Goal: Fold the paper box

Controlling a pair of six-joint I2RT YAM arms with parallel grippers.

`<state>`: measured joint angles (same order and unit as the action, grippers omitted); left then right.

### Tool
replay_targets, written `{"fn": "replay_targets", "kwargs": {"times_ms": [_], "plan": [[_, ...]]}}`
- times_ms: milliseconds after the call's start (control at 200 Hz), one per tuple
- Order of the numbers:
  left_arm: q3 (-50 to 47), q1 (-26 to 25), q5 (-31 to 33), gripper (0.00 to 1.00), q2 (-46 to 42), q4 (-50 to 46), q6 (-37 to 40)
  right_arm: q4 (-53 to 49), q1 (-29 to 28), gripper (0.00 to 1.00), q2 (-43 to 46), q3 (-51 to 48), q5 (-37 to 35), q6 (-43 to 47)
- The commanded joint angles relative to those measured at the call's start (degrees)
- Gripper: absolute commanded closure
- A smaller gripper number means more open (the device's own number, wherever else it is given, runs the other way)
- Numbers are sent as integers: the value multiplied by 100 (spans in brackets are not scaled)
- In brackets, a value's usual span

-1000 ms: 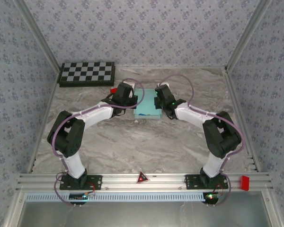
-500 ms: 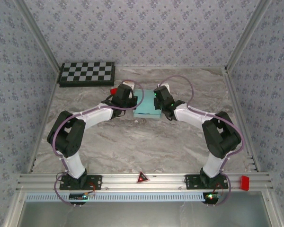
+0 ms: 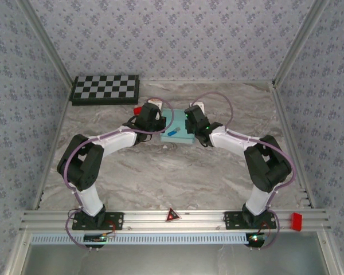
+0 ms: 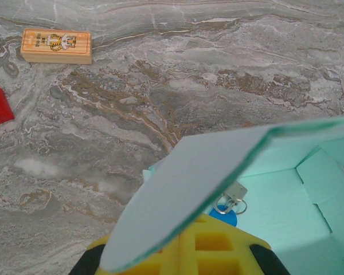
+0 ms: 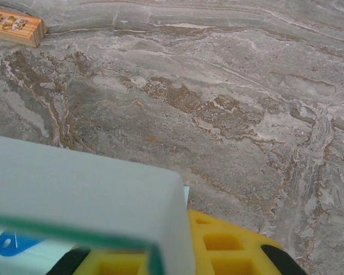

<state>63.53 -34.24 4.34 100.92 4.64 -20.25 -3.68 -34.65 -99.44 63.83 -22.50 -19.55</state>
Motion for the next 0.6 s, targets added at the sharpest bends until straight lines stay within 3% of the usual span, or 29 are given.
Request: {"fn": "replay_targets", "kwargs": {"times_ms": [0, 375, 595], "plan": [[-42, -46, -241, 98, -117, -73, -115, -206, -74, 82, -128, 236, -148, -32], [-66, -39, -245, 97, -185, -51, -84, -550, -88, 79, -283, 655, -125, 137], [-74, -47, -267, 97, -187, -8, -119, -478, -77, 81, -260, 630, -114, 9]]}}
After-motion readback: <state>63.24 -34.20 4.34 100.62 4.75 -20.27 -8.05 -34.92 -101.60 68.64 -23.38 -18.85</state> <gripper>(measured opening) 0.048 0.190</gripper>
